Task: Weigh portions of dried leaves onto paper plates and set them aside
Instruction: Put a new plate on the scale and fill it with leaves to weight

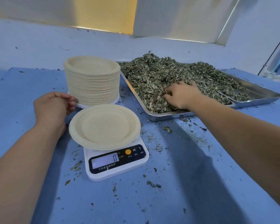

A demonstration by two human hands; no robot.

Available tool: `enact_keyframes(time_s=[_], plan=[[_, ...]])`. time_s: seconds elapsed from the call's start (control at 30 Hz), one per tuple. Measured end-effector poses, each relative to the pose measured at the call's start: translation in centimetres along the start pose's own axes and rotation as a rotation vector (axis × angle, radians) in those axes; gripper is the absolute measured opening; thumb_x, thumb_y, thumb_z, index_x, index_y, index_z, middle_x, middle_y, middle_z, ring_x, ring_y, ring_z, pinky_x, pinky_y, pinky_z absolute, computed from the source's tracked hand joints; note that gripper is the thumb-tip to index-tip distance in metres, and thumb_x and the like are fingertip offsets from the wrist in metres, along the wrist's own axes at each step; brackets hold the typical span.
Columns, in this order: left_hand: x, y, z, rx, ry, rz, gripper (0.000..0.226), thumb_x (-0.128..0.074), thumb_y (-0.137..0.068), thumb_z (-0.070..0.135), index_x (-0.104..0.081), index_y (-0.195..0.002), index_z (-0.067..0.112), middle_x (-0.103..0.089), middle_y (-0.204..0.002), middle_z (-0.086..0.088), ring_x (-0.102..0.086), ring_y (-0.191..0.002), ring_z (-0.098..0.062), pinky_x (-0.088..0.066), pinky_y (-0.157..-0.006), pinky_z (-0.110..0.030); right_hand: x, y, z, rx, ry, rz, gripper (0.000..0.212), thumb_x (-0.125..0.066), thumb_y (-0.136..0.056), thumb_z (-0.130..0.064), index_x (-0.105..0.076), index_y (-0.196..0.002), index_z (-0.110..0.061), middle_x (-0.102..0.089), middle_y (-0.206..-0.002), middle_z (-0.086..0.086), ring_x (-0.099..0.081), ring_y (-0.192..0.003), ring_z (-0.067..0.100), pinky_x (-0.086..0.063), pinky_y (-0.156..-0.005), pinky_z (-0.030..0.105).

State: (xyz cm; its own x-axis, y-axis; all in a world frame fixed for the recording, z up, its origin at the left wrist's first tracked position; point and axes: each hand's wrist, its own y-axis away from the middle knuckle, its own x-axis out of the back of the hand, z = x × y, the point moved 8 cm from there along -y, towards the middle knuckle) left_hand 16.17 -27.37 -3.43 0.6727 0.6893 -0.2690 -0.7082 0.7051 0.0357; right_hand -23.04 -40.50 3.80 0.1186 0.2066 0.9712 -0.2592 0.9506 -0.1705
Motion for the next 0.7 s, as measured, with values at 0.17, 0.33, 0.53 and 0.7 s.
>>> enact_keyframes(time_s=[0.17,0.33,0.53,0.7], plan=[[0.0,-0.1,-0.3,0.001,-0.022,-0.005,0.036,-0.039,-0.077,-0.015,-0.066,-0.077,0.01,-0.074,-0.068,-0.003,-0.061,-0.053,-0.011,-0.058,-0.065,-0.026,-1.3,0.6,-1.5,0.057,-0.234,-0.132,0.045,-0.034,-0.108,-0.042,-0.056,-0.138,-0.018,-0.067,-0.121,0.007,-0.061,-0.106,0.026,-0.049,-0.096,0.041],[0.0,-0.3,-0.4,-0.002,-0.029,-0.011,0.036,-0.039,-0.074,-0.014,-0.067,-0.074,0.01,-0.075,-0.069,-0.007,-0.062,-0.053,-0.014,-0.06,-0.067,-0.031,0.3,0.7,-2.4,0.059,-0.533,-0.027,0.032,-0.046,-0.103,-0.027,-0.064,-0.13,-0.028,-0.057,-0.077,-0.017,-0.055,-0.049,0.006,-0.041,-0.042,0.02],[0.0,-0.3,-0.8,0.031,0.004,-0.015,0.043,-0.038,-0.07,-0.013,-0.067,-0.058,0.017,-0.076,-0.077,-0.016,-0.062,-0.057,-0.022,-0.056,-0.066,-0.036,-1.4,1.1,-0.2,-0.117,-0.204,-0.11,0.053,-0.036,-0.103,-0.051,-0.05,-0.144,-0.022,-0.058,-0.139,0.01,-0.053,-0.127,0.03,-0.04,-0.11,0.05],[-0.1,-0.2,-0.7,0.016,-0.01,-0.021,0.039,-0.039,-0.076,-0.014,-0.066,-0.064,0.012,-0.075,-0.071,-0.013,-0.061,-0.05,-0.017,-0.056,-0.058,-0.031,-1.0,1.3,-1.6,-0.064,-0.432,-0.017,0.035,-0.04,-0.104,-0.044,-0.066,-0.112,-0.021,-0.068,-0.088,0.003,-0.061,-0.072,0.017,-0.045,-0.061,0.029]])
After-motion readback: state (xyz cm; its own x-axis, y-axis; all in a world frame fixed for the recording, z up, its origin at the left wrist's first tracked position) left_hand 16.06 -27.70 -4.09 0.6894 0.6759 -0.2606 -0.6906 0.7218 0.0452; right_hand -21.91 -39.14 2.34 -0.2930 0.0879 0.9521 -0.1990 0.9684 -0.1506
